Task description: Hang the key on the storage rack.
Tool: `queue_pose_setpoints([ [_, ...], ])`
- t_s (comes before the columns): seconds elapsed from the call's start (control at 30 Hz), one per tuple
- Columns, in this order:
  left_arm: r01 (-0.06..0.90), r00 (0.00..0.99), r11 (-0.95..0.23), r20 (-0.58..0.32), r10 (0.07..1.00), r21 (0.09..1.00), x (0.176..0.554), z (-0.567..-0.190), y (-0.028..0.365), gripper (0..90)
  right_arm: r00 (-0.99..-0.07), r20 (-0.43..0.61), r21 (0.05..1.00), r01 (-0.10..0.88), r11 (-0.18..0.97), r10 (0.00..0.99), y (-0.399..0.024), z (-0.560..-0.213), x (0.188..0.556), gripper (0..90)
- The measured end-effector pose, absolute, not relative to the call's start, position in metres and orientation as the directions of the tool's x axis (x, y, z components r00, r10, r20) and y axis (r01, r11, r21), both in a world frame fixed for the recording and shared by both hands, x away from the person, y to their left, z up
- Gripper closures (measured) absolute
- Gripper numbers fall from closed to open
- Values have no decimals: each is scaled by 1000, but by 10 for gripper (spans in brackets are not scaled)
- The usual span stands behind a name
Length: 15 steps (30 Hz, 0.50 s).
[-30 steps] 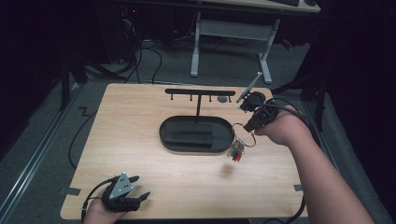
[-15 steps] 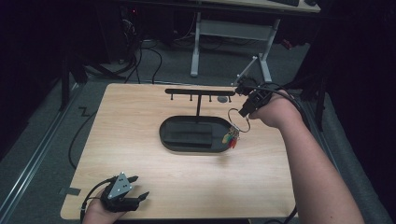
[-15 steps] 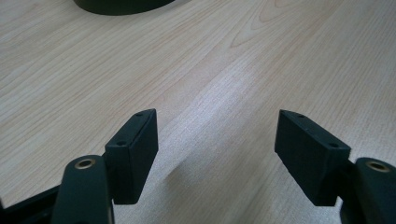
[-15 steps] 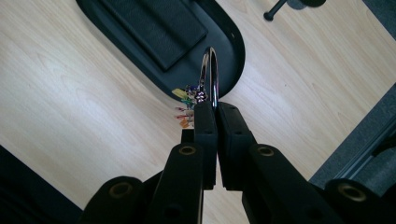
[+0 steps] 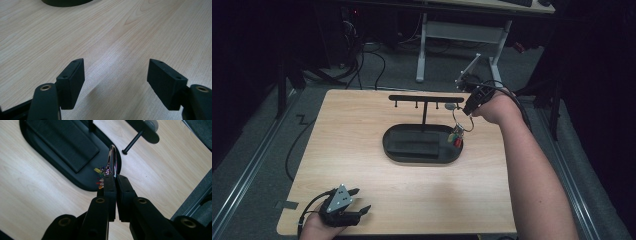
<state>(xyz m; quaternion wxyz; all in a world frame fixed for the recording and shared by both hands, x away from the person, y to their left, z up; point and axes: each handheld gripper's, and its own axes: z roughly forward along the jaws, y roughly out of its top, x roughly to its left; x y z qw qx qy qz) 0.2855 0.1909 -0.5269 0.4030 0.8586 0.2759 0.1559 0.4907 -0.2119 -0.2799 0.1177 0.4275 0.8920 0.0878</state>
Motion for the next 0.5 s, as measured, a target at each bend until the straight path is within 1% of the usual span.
queue_pose_setpoints([
  [0.13, 350, 798, -523, 45, 601, 777, 285, -527, 192, 309, -587, -130, 266, 756, 599, 799, -215, -285, 505, 881],
  [0.5, 355, 795, -522, 43, 605, 776, 285, -528, 193, 310, -567, -135, 263, 770, 581, 813, -221, -298, 519, 880],
])
